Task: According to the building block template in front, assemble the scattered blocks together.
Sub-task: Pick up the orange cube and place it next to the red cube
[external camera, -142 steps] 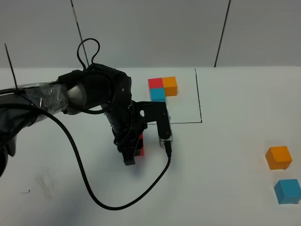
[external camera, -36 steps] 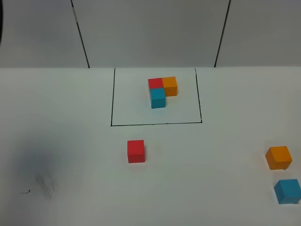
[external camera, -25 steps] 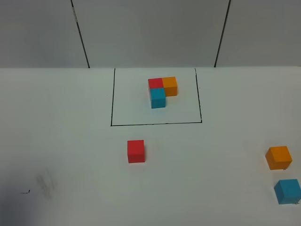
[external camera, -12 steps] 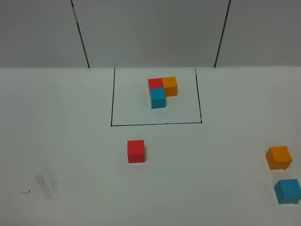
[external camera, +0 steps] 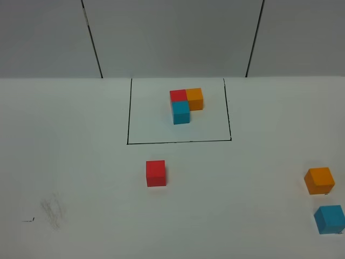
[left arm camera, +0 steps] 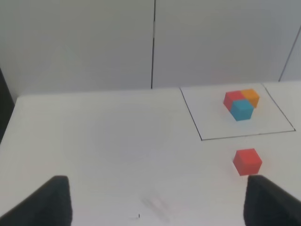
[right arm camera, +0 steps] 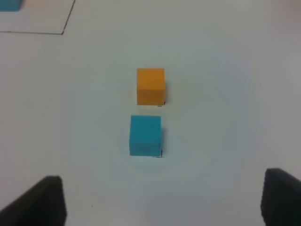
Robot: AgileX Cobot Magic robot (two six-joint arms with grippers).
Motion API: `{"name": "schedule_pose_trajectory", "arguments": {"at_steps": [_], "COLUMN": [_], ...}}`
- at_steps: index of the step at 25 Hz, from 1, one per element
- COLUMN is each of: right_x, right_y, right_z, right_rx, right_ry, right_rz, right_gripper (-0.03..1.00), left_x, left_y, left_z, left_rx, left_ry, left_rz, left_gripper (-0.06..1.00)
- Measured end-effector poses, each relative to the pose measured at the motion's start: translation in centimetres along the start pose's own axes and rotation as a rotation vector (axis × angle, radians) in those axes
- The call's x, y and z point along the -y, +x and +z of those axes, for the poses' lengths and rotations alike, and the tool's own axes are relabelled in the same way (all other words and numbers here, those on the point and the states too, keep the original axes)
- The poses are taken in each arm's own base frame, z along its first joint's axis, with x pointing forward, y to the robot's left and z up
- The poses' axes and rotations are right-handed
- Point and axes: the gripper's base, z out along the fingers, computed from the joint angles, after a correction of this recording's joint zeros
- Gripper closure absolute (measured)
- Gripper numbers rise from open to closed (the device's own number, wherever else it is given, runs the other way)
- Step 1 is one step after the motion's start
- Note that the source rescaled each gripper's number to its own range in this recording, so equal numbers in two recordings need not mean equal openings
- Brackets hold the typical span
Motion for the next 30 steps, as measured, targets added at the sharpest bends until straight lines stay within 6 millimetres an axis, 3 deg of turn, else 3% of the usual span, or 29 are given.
{"name": "schedule_pose_trajectory", "arguments": {"at_steps": [6,22,30], "right_x": [0.0,0.0,0.0], "right_y": [0.0,0.0,0.0], "right_z": [0.0,0.0,0.0], "right_rx": [0.000,0.000,0.000], "right_ry": [0.000,0.000,0.000], "right_rz": [0.000,0.000,0.000], "right_gripper": [0.26,0.26,0.26], "left_x": [0.0,0.5,0.3], "left_y": [3.6,7.6,9.4], "left_z": [1.5,7.0,8.7], "left_rx": [0.035,-0.155,-0.239], "left_ry": [0.001,-0.133,-0.152], "left_rz": [0.001,0.005,-0.049], "left_gripper": [0.09,0.09,0.09]}}
